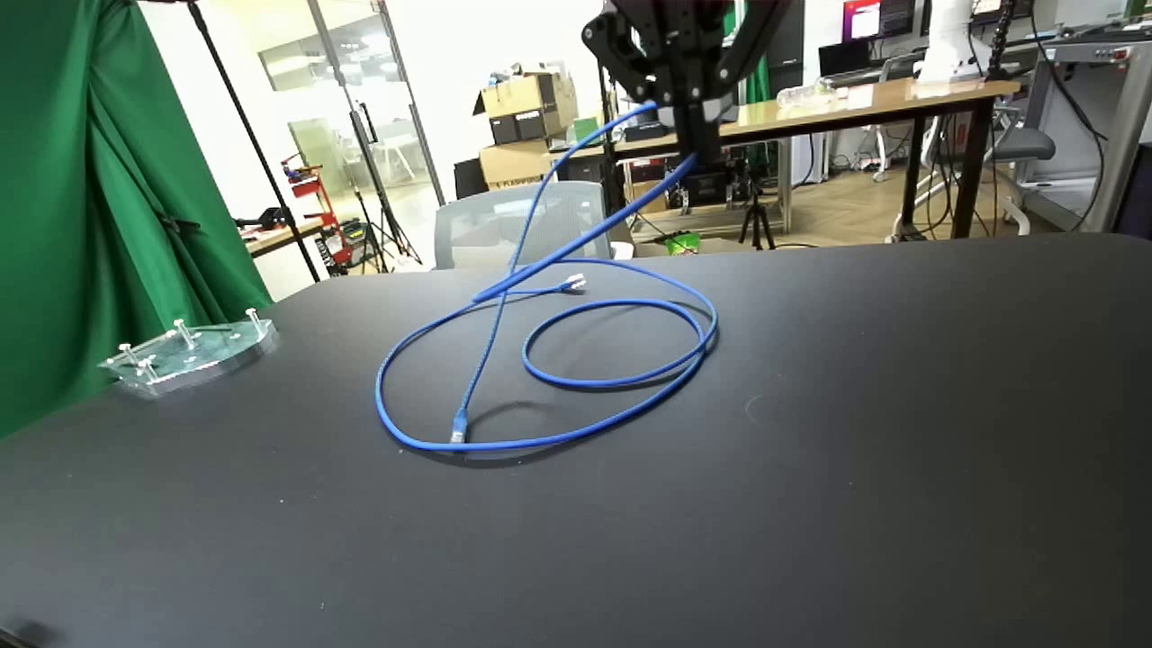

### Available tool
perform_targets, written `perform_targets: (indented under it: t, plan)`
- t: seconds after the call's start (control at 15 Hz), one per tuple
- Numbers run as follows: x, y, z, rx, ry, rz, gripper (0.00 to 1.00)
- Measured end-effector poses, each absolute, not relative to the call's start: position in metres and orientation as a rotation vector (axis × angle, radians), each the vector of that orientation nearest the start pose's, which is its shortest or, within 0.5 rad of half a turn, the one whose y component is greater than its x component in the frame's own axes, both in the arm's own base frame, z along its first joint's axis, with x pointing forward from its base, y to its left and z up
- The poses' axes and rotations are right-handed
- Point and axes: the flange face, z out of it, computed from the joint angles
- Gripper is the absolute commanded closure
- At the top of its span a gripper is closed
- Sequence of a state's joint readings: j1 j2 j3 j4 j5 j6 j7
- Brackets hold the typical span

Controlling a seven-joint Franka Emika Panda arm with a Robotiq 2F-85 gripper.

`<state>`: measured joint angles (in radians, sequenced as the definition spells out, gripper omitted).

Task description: Move the cable to the right

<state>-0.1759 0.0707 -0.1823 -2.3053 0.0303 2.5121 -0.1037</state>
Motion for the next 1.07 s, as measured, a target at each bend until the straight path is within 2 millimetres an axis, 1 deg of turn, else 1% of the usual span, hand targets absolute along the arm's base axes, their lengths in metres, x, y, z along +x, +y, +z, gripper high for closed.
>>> perform_targets:
  t: [0.13,0.27,0.6,0.73,0.93,1.07]
  plan:
    - [0.491,-0.213,0.318,-3.049,0.605,-0.202,0.98]
    - [0.491,-0.235,0.304,-2.955,0.758,-0.199,0.98]
    - [0.505,-0.286,0.272,-2.707,1.091,-0.225,0.98]
    - [0.506,-0.307,0.259,-2.613,1.204,-0.239,0.98]
    - [0.498,-0.337,0.238,-2.479,1.362,-0.246,0.98]
    - [0.490,-0.353,0.222,-2.396,1.455,-0.240,0.98]
